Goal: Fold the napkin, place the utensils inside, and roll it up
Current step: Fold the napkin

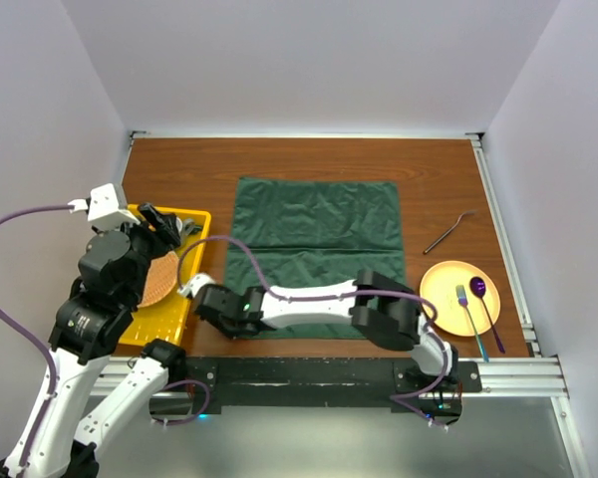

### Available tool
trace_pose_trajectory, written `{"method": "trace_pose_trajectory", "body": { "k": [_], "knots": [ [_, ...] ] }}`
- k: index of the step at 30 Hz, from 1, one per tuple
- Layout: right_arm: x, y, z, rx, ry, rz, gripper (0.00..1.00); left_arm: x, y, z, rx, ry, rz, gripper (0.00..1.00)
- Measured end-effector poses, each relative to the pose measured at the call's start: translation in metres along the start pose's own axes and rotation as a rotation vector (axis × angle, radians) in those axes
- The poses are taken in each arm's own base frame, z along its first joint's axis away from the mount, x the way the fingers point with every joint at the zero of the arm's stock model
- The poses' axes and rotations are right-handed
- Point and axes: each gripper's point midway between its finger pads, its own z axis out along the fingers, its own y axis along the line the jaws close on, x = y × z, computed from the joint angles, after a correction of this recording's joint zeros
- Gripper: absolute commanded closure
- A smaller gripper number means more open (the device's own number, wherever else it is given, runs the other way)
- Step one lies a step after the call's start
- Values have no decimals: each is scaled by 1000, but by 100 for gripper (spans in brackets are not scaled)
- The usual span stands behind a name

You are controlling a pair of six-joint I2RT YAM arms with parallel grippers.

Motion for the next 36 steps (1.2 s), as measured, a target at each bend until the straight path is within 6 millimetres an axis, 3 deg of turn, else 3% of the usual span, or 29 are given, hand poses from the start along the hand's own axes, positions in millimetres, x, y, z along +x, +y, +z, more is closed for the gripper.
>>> {"method": "trace_pose_trajectory", "body": {
  "k": [3,5,7,10,12,14,16,19,22,30,36],
  "knots": [
    [-10,-23,-19,-73,-12,94,100,1,-2,4,-2,4,2,36],
    [-25,-60,-33,-106,-45,195,100,2,-4,8,-3,9,5,36],
    [-42,-116,-42,-112,-92,314,100,5,-6,13,-4,16,8,36],
    [-53,-219,-45,-62,-155,482,100,15,-9,22,-1,41,18,36],
    [-39,-286,-43,-7,-161,583,100,24,-12,30,2,64,28,36],
    [-19,-336,-42,33,-149,660,100,33,-15,38,3,94,40,37],
    [3,-373,-39,52,-131,726,100,40,-19,45,10,113,45,37],
    [30,-407,-35,58,-104,789,100,52,-25,57,18,149,52,37],
    [45,-432,-32,48,-90,830,100,60,-29,65,28,169,55,37],
    [46,-488,-56,65,-166,881,100,74,-39,77,56,195,46,36],
    [56,-511,-68,81,-191,920,100,87,-42,82,68,228,42,36]
  ]
}}
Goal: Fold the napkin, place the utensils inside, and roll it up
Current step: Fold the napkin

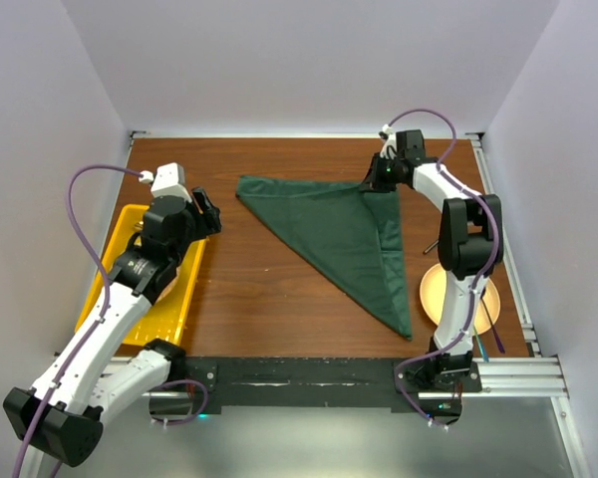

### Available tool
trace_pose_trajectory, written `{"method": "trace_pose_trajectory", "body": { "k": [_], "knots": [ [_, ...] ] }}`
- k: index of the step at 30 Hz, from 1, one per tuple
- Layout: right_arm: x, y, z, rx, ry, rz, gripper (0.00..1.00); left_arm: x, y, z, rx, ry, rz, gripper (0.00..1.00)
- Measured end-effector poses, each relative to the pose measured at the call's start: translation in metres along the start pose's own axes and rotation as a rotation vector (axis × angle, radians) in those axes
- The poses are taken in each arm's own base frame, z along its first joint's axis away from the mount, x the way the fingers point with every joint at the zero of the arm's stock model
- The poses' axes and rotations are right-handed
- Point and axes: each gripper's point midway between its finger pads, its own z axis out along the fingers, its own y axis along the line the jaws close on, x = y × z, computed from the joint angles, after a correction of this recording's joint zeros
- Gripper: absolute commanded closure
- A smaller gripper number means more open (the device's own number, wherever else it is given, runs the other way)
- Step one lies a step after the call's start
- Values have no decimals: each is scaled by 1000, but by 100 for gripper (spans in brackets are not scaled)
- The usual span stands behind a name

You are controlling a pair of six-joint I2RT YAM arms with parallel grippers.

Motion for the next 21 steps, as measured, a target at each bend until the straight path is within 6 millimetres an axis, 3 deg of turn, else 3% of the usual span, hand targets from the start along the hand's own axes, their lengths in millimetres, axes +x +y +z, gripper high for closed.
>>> {"method": "trace_pose_trajectory", "body": {
  "k": [6,21],
  "knots": [
    [-8,-15,-3,11,-35,49,100,-1,-3,1,12,-3,-5,36],
    [-2,-73,-6,120,-97,217,100,-1,-7,1,33,-3,-10,36]
  ]
}}
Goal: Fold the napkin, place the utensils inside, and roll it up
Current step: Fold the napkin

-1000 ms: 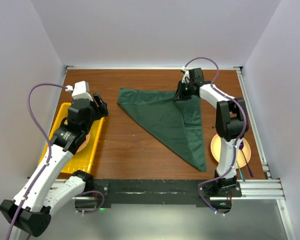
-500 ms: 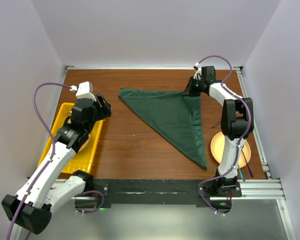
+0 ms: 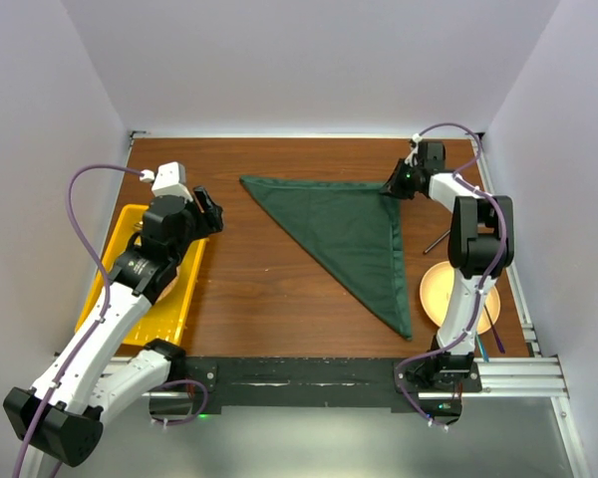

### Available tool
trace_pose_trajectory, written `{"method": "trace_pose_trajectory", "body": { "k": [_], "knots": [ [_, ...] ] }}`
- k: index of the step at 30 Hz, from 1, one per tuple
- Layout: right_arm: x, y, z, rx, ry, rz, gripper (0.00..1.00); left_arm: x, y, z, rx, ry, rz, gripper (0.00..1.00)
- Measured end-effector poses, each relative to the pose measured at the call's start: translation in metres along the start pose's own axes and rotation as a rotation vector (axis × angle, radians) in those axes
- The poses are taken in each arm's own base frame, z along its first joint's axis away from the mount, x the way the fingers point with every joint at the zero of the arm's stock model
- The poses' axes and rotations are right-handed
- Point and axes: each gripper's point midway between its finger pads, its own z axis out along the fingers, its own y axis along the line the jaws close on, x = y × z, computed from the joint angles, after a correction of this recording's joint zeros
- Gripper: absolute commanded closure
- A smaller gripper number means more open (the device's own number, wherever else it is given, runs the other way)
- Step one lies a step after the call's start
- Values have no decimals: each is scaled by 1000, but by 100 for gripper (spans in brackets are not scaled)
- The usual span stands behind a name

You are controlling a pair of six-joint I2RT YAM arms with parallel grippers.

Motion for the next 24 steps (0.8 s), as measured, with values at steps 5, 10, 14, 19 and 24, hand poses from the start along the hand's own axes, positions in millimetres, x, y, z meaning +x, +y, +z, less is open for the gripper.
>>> {"method": "trace_pose_trajectory", "body": {
  "k": [5,10,14,19,24],
  "knots": [
    [-6,-4,-1,6,-21,13,100,-1,-2,0,8,-3,-3,36],
    [-15,-7,-4,8,-40,23,100,-1,-2,0,10,-2,-3,36],
    [-29,-11,-7,9,-69,30,100,0,-3,1,12,2,-2,35],
    [-37,-14,-7,9,-84,32,100,2,-3,2,11,9,0,35],
    [-37,-17,2,10,-79,32,100,3,-3,4,11,12,1,35]
  ]
}}
